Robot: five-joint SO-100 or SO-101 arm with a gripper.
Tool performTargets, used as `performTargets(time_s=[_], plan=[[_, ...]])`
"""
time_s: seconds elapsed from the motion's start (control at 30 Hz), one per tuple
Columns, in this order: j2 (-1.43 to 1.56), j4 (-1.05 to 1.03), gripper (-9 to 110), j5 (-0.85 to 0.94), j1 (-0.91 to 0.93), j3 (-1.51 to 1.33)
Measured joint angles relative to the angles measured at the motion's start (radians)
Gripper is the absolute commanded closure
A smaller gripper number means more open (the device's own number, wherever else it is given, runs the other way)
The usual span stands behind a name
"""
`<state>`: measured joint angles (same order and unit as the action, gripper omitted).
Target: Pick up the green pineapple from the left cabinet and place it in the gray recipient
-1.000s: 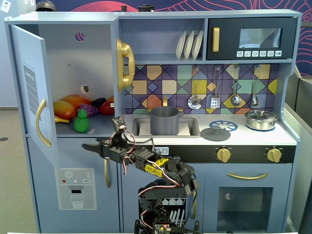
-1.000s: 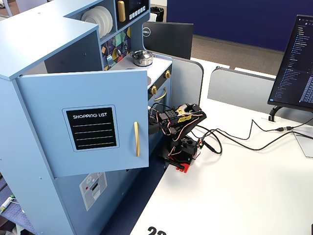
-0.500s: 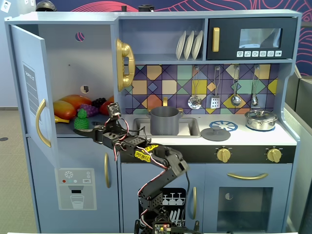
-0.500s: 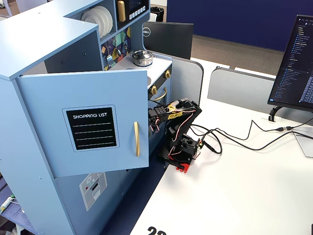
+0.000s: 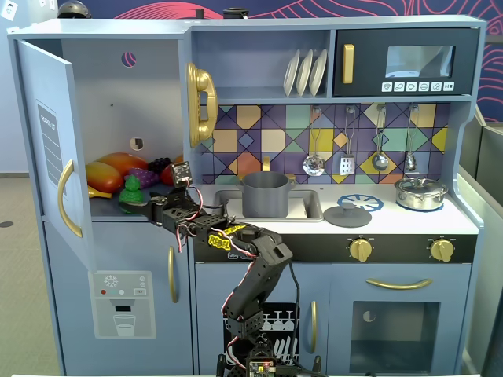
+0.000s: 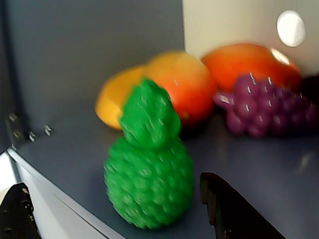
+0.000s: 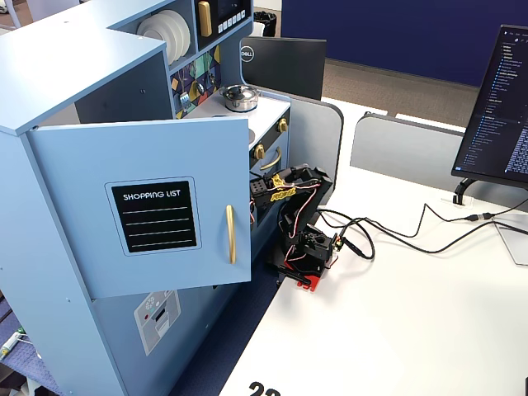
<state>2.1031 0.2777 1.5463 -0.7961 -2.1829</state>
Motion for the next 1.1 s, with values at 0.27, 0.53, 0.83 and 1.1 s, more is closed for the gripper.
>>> performTargets(time_s=[0.27,0.53,0.83,1.1], plan=[[-0.094,0.008,64,-0.003,0.000,0.064],[-0.207,0.008,64,-0.003,0.002,0.166],[-0.304,0.008,64,-0.015,0.002,0.256],[-0.350,0.008,91,-0.009,0.002,0.307]])
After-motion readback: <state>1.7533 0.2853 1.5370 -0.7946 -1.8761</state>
